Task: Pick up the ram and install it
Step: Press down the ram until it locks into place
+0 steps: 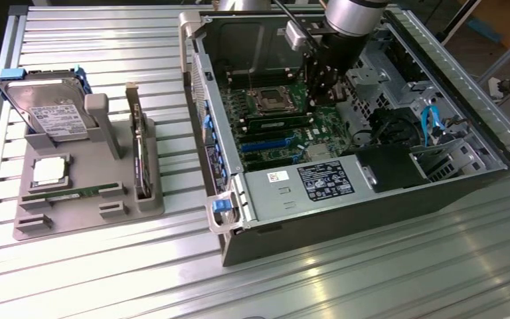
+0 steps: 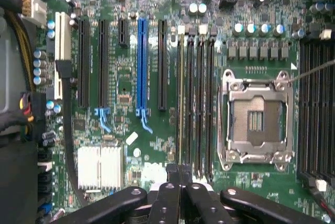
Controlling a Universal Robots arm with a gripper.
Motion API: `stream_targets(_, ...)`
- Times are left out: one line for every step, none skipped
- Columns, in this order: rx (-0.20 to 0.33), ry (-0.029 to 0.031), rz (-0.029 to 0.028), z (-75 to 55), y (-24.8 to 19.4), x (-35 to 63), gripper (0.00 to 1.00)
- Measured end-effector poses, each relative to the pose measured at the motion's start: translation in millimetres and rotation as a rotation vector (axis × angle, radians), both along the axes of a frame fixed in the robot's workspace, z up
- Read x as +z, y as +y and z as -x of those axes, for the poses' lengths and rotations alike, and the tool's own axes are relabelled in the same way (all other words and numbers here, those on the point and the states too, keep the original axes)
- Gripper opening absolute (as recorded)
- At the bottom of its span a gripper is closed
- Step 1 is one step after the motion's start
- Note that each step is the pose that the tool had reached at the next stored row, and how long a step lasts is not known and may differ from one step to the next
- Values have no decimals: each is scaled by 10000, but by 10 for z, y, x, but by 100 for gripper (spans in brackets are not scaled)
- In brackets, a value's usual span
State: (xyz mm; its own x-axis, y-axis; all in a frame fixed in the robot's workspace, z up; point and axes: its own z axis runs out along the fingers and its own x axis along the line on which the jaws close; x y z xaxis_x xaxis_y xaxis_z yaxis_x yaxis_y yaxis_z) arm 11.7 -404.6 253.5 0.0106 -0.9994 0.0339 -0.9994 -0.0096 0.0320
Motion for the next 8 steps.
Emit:
stream_targets(-1,-1,-1,35,0,-1,11)
stream_targets(-1,-3,-1,73,0,-1,11)
stream_targets(0,-4,0,109,0,-1,11)
stream_targets(-1,-5,-1,147,0,-2,11)
stream_targets(-1,-6,1,182,0,-2,11)
stream_targets(0,-14,-1,354,0,-4,11)
stream_targets(-1,-16,-1,420,1,-5,11)
stream_targets(-1,-19,0,530,0,-6,11)
